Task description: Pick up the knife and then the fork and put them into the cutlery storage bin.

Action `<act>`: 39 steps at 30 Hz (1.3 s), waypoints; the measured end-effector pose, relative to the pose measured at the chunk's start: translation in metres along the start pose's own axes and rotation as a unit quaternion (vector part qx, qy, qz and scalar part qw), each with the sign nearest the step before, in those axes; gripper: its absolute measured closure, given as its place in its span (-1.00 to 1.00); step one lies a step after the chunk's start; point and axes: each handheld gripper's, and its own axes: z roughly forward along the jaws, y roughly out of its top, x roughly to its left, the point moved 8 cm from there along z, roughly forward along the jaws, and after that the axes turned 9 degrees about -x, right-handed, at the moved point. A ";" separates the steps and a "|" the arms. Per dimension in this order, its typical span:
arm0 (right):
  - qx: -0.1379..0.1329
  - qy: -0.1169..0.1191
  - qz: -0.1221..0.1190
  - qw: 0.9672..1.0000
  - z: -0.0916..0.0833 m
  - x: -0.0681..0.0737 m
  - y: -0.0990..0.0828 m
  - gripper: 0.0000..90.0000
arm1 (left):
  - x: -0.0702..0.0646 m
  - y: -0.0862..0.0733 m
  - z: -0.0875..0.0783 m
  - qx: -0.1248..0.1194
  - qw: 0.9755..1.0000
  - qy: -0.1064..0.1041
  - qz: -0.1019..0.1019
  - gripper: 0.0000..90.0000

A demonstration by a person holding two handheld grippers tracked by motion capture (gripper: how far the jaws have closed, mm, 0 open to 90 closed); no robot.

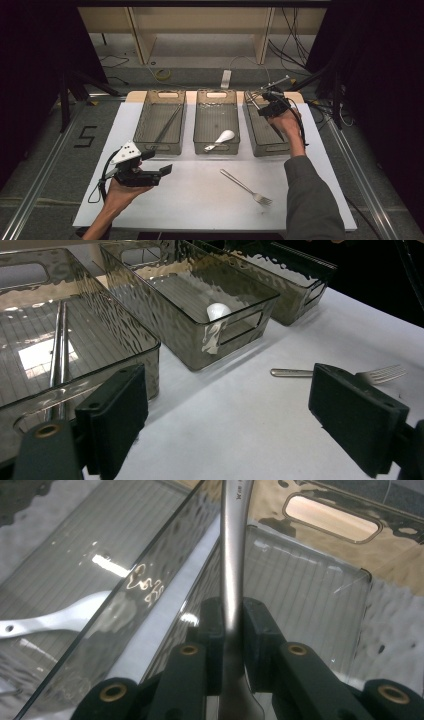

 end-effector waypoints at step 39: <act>-0.026 0.085 -0.006 0.996 -0.032 0.042 -0.003 -0.29 | -0.002 0.000 0.000 0.001 1.000 -0.008 -0.009 -0.66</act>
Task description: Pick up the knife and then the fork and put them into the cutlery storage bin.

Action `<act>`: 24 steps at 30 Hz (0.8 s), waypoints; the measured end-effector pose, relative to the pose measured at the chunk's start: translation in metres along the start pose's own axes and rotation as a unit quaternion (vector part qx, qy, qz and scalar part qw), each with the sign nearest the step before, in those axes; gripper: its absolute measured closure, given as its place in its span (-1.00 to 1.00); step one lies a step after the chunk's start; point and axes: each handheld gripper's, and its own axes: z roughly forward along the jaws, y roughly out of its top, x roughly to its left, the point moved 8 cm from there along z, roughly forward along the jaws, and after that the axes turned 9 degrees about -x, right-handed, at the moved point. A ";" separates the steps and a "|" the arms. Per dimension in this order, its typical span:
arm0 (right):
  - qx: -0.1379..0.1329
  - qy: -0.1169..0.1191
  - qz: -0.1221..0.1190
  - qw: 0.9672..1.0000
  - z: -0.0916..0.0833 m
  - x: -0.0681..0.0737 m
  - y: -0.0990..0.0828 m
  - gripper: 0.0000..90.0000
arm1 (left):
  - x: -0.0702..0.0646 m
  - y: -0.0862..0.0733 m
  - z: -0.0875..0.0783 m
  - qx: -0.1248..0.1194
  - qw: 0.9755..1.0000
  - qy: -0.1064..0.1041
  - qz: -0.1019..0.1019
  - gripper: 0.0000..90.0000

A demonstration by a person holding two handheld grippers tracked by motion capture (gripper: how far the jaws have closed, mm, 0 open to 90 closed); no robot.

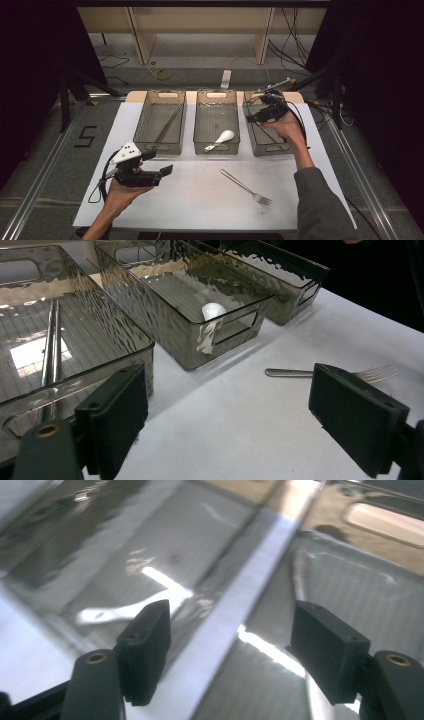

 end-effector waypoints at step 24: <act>0.038 0.070 -0.120 0.990 -0.032 0.095 -0.091 -0.26 | 0.002 0.000 0.000 -0.001 1.000 0.005 0.000 -0.66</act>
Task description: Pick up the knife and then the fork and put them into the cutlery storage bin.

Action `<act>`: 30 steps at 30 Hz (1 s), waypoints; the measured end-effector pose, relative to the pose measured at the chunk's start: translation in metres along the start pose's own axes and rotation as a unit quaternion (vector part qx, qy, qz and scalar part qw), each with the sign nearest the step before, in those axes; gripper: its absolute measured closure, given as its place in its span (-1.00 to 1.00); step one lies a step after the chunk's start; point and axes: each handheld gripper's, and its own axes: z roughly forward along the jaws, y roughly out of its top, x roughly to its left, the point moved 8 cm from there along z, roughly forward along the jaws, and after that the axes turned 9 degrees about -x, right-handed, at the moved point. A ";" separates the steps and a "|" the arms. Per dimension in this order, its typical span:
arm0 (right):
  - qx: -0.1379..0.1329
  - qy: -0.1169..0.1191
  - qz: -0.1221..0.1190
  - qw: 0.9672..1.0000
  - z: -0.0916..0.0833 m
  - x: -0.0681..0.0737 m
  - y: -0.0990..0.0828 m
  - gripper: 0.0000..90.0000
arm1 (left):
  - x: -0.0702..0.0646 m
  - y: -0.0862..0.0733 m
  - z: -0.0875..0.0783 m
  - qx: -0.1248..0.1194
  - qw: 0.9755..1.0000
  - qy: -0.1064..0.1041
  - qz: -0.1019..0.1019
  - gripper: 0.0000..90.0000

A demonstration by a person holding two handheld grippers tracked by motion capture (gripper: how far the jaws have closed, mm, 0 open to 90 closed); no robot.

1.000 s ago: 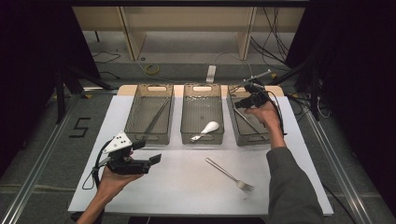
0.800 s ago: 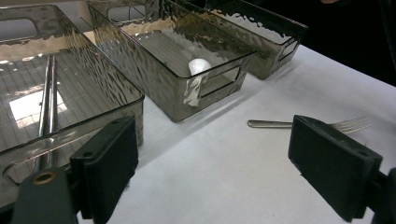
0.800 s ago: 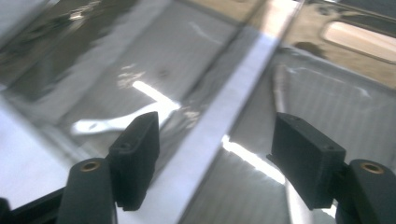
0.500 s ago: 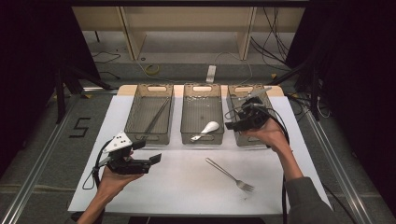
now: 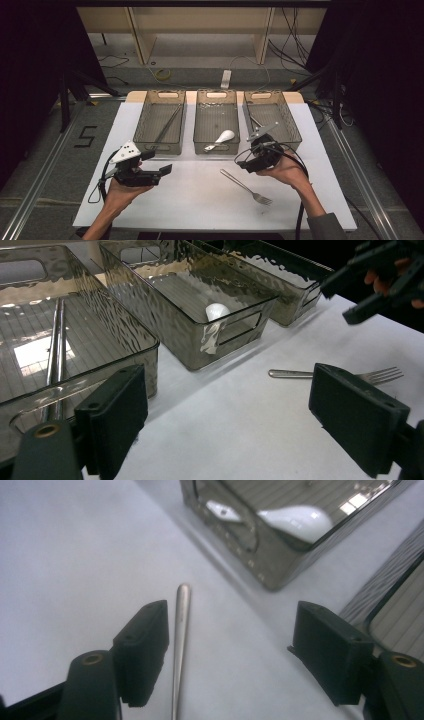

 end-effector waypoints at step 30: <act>0.103 0.033 -0.021 0.994 0.028 0.026 -0.052 0.05 | -0.001 0.001 -0.001 -0.005 1.000 -0.002 0.001 -0.66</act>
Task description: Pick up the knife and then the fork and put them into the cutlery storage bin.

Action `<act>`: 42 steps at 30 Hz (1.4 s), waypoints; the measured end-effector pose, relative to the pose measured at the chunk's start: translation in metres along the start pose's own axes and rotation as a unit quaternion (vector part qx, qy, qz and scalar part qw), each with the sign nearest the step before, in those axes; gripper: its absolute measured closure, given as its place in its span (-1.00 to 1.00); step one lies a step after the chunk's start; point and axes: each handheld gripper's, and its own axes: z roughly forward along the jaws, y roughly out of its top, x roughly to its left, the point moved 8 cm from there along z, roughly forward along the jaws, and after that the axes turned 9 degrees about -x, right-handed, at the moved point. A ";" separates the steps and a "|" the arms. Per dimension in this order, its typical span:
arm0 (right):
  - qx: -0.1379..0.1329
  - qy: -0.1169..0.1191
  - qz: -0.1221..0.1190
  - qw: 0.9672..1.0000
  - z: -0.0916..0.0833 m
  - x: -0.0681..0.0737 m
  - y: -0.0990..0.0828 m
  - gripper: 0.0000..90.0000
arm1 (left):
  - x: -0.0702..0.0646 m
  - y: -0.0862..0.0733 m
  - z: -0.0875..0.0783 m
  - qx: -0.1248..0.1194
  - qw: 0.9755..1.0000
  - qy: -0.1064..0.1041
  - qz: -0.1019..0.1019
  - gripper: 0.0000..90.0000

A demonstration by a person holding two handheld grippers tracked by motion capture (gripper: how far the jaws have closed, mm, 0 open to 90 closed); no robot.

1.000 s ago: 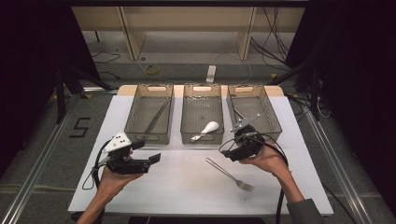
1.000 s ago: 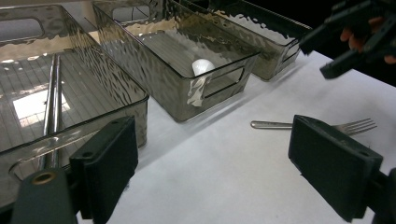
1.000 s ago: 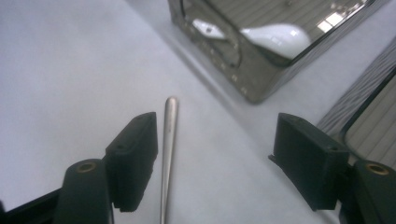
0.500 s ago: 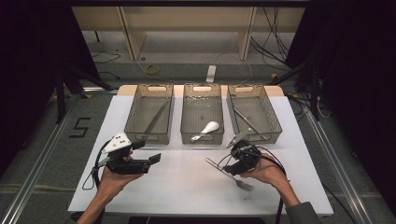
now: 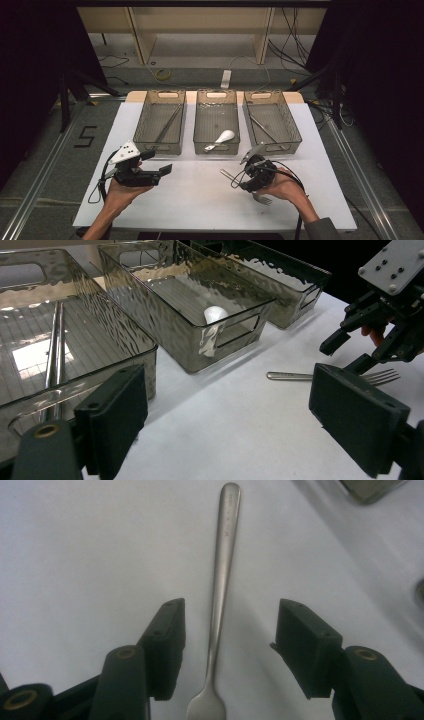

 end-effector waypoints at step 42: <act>0.039 0.012 -0.012 0.999 0.011 0.005 -0.010 0.53 | 0.000 -0.001 0.001 0.001 1.000 -0.001 -0.005 -0.66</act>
